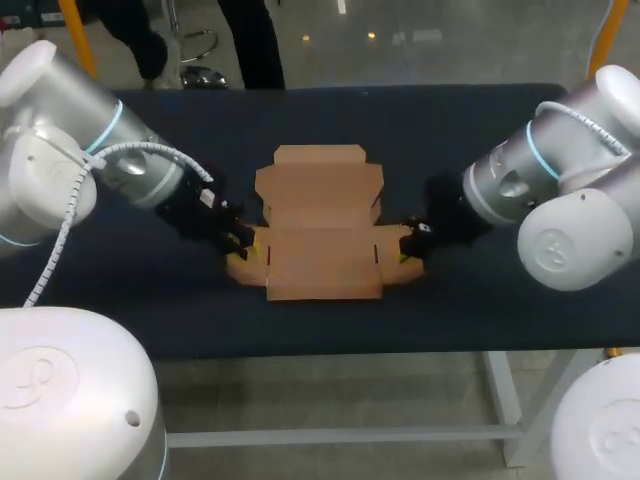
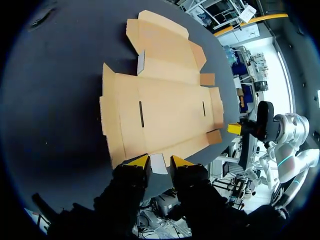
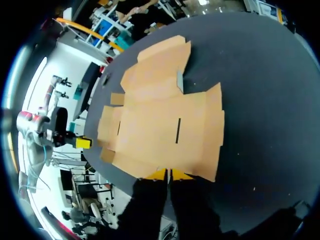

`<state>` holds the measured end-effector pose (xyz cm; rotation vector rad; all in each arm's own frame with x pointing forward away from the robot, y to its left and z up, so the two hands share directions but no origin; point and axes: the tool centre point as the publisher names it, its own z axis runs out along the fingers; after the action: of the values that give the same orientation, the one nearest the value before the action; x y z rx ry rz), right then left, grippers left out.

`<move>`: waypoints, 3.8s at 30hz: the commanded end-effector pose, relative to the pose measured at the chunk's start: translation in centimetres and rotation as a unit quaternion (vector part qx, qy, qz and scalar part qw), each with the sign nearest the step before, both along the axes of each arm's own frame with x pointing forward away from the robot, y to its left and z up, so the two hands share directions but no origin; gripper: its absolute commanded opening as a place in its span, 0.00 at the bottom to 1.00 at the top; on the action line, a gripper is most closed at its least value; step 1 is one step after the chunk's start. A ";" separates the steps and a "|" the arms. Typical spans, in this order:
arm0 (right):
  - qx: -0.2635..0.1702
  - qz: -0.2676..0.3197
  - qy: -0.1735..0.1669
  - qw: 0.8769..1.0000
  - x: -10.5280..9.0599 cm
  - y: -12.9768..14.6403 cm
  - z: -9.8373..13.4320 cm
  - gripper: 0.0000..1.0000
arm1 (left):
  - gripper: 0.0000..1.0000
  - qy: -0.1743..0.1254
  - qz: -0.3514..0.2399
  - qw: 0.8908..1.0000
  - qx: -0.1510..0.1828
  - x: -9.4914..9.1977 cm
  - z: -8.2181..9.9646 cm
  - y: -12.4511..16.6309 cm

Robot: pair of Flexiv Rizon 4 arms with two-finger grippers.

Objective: Assemble the packaging by folding the flat box into shape, placing the metal phone stand inside, and closing the box properly

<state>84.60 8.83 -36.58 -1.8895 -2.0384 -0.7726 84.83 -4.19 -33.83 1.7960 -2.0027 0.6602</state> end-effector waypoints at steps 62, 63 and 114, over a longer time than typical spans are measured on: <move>0.257 0.092 0.052 0.961 13.8 -5.4 5.5 1.00 | 1.00 -0.041 -0.106 0.993 -0.031 10.9 6.8 3.0; 0.261 0.096 0.055 0.959 14.1 -5.1 5.4 1.00 | 1.00 -0.041 -0.106 0.993 -0.032 11.2 6.7 3.1; 0.203 0.050 0.117 0.971 21.2 -0.1 -0.3 0.89 | 1.00 -0.025 -0.088 0.995 -0.049 14.3 4.4 5.6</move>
<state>105.55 8.52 -36.77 -1.5625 -1.6628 -0.8386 98.92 1.26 -29.27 1.5449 -2.0960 0.7471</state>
